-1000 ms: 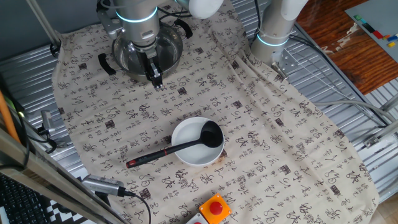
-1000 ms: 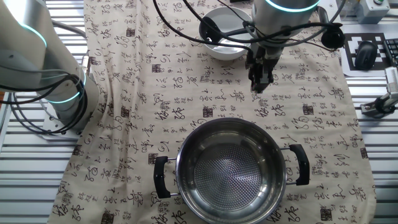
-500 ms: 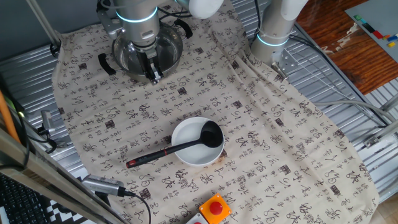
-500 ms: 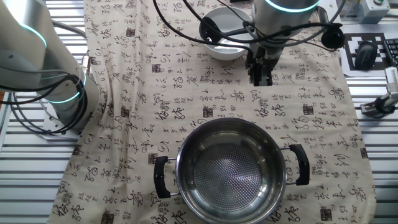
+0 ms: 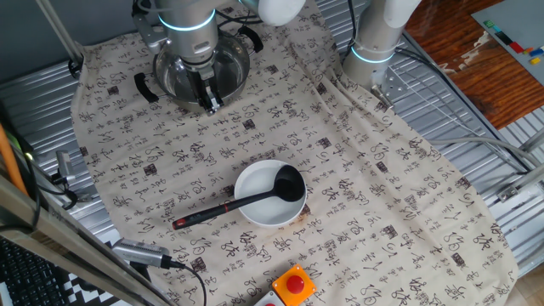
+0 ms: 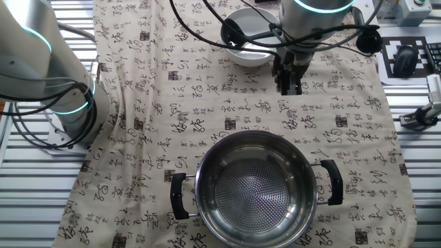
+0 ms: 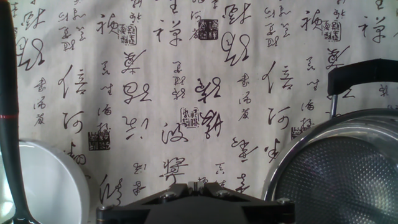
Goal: Scoop water with a large spoon from one bowl to another
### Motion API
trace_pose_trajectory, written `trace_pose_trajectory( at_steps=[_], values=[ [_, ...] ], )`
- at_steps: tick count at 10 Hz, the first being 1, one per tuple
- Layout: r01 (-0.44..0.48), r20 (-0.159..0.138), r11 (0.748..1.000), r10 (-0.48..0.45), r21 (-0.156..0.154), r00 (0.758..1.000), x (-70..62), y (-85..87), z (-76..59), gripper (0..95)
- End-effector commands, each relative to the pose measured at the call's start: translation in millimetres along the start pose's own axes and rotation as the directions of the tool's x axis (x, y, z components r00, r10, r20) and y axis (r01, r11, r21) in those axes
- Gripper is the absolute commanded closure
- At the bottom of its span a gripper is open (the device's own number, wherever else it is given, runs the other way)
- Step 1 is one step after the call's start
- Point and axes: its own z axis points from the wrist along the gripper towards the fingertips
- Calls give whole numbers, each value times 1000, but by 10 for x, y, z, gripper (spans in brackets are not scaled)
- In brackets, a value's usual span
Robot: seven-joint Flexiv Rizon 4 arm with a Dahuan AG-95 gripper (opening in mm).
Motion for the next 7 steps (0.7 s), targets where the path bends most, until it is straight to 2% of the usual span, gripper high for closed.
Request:
trace_pose_trajectory(
  at_steps=[1,7],
  values=[
    [0,0,1000,0,0,1000,2,0,1,950],
    [15,2,1000,-15,2,1000,21,-2,7,950]
  ],
)
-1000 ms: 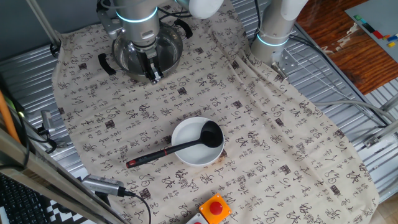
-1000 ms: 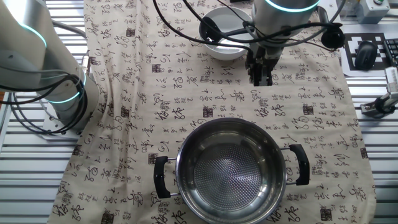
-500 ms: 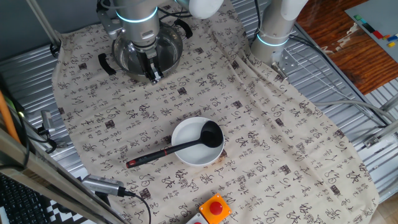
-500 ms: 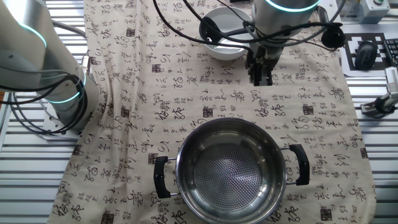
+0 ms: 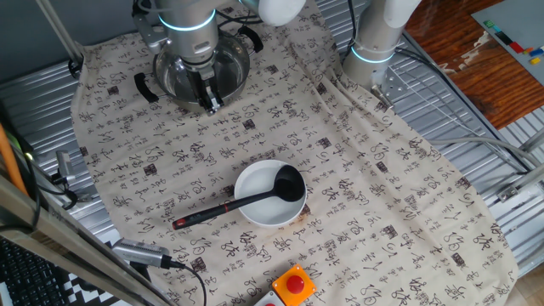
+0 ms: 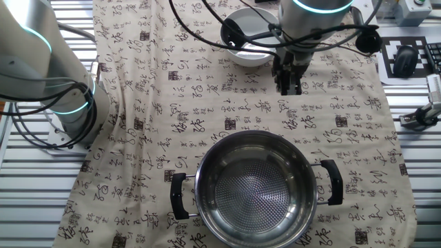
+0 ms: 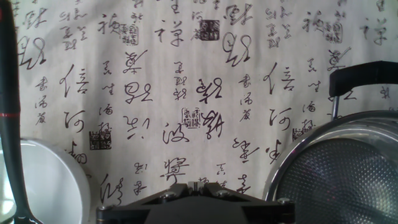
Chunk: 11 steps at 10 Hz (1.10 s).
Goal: Scoop water with a large spoon from one bowl to another
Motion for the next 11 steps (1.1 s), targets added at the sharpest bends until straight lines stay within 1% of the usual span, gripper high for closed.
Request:
trace_pose_trajectory(
  at_steps=[1,4,5,6,7,9,10,11],
  values=[
    [10,-1,1000,-10,1,1000,8,3,3,950],
    [53,0,999,-53,2,999,50,3,15,950],
    [48,1,999,-48,5,999,56,12,20,950],
    [47,16,999,-47,7,999,39,74,43,950],
    [46,18,999,-46,11,999,12,127,70,950],
    [66,13,998,-66,9,998,-52,152,130,950],
    [89,14,996,-89,10,996,-47,151,136,950],
    [87,14,996,-87,6,996,-39,147,137,950]
  ],
)
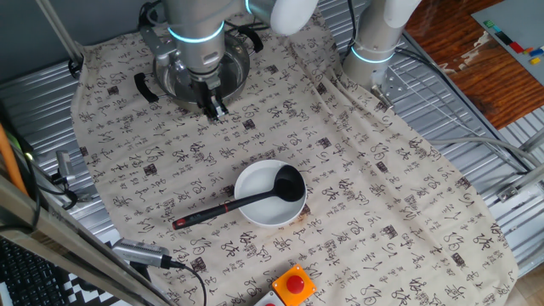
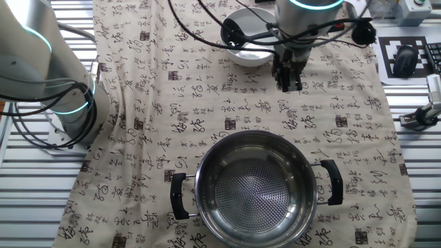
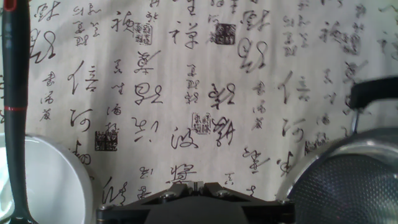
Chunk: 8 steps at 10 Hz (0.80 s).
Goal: Scoop water with a large spoon from one bowl to another
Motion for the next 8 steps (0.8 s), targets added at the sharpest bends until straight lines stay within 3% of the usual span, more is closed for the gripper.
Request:
trace_pose_trajectory(
  at_steps=[1,4,7,8],
  values=[
    [24,3,1000,-24,-2,1000,40,-12,-10,950],
    [176,19,984,-176,4,984,42,-15,-10,950],
    [318,-5,948,-318,4,948,42,-15,-10,950],
    [319,-8,948,-319,3,948,42,-15,-10,950]
  ],
)
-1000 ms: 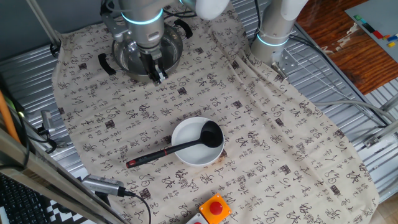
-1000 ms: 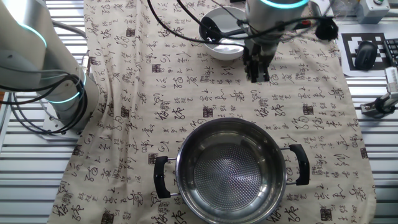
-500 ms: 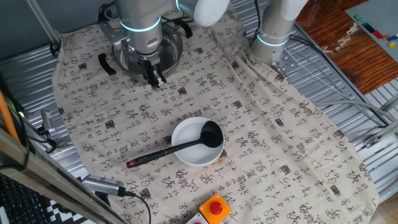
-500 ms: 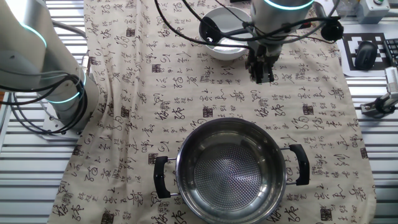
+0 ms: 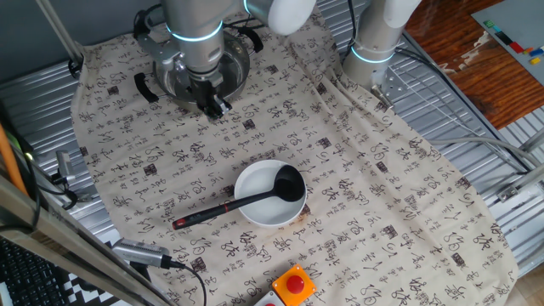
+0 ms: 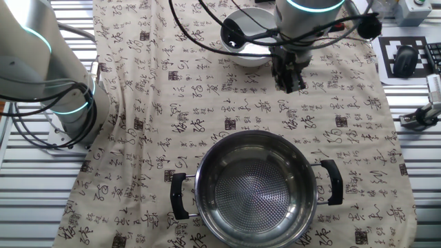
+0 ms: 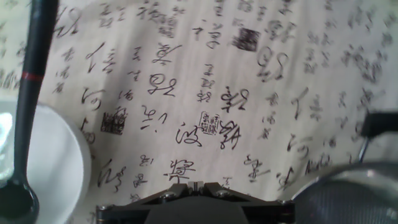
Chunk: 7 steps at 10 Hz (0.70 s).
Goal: Scoop water with a large spoon from one bowl to another
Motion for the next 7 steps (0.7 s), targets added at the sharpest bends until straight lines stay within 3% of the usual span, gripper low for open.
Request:
trace_pose_trajectory(
  at_steps=[1,3,5,7],
  values=[
    [79,-33,997,-80,-17,996,-52,-116,-36,950],
    [32,-34,999,-32,-12,999,-230,88,39,950],
    [-47,-29,999,47,-4,998,-509,461,142,950],
    [-86,-34,996,86,7,996,-655,734,214,950]
  ],
)
